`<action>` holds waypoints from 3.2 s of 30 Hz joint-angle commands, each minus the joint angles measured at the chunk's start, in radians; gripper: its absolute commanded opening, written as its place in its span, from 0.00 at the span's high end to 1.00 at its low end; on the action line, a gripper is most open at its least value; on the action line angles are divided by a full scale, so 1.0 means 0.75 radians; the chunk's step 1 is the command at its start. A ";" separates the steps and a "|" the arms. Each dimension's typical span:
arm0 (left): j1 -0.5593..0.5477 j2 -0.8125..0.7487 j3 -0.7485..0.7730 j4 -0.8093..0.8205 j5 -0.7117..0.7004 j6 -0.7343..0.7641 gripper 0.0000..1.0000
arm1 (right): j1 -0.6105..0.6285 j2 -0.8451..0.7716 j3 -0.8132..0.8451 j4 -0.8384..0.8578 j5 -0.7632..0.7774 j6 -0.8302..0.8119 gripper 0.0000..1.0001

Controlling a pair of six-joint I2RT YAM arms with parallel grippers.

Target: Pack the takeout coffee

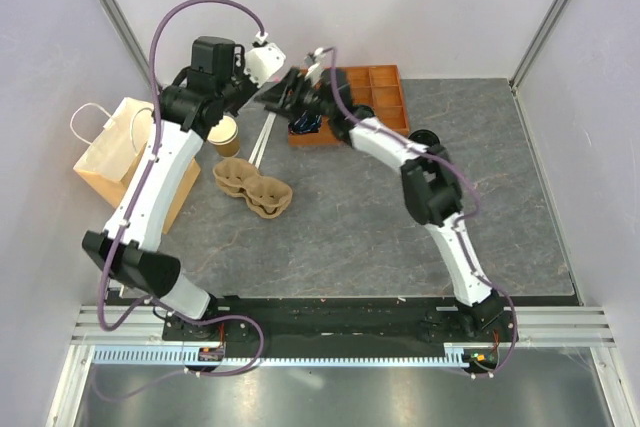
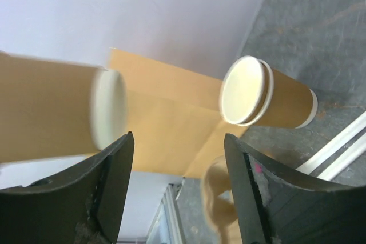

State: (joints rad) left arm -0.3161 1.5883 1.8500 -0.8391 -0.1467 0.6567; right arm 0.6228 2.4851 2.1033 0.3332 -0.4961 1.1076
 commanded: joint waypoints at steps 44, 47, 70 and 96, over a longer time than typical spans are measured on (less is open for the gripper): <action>-1.235 0.128 -0.865 0.591 -0.267 -0.119 0.90 | -0.926 -1.231 -0.692 -1.645 -0.142 -1.532 0.02; -1.235 0.102 -0.859 0.571 -0.238 -0.137 0.72 | -0.926 -1.223 -0.685 -1.647 -0.144 -1.534 0.02; -0.514 -0.170 -0.286 0.080 0.827 -0.751 0.06 | -0.926 -0.671 -0.111 -1.952 0.244 -1.939 0.16; -0.425 -0.353 -0.697 0.159 0.824 -0.749 0.00 | -0.884 -0.284 -0.004 -1.751 0.297 -1.857 0.49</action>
State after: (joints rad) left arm -0.6437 1.3476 1.3224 -0.7567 0.4923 0.1272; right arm -0.0589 2.2501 2.0602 -1.0313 -0.2928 -0.3065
